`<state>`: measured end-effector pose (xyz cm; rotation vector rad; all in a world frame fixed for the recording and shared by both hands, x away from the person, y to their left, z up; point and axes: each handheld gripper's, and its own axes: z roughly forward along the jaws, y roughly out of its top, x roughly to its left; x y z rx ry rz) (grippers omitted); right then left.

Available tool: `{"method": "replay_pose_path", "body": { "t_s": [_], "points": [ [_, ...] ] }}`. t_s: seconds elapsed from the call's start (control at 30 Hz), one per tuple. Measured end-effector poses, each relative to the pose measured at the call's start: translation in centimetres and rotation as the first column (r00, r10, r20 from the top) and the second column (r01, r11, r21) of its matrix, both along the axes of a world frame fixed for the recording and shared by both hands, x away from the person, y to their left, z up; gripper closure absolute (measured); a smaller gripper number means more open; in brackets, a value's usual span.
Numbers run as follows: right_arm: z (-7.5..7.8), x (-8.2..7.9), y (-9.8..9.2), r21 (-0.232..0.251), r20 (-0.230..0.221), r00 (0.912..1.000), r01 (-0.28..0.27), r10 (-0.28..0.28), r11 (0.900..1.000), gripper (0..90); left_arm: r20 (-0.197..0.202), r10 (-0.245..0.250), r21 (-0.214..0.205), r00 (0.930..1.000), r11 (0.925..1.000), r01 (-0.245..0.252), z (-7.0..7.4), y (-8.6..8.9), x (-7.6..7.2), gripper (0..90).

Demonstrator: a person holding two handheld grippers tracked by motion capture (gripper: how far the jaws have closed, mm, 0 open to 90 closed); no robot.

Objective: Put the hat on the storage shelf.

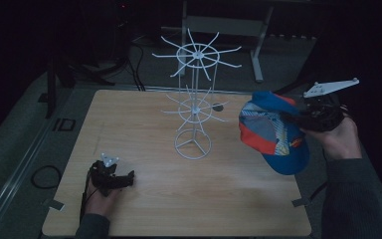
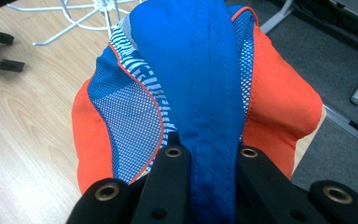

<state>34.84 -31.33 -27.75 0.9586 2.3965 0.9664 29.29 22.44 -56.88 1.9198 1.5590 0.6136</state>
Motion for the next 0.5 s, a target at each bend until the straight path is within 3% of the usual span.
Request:
{"method": "replay_pose_path", "body": {
  "t_s": [0.5],
  "points": [
    [1.7, -0.1, 0.5, 0.03, 0.032, 0.9985, -0.045, 0.044, 0.9985, 88.5, 0.0, 0.0, 0.0, 1.0, 1.0, 0.0, 0.0, 0.0, 0.0, 2.3]
  ]
}}
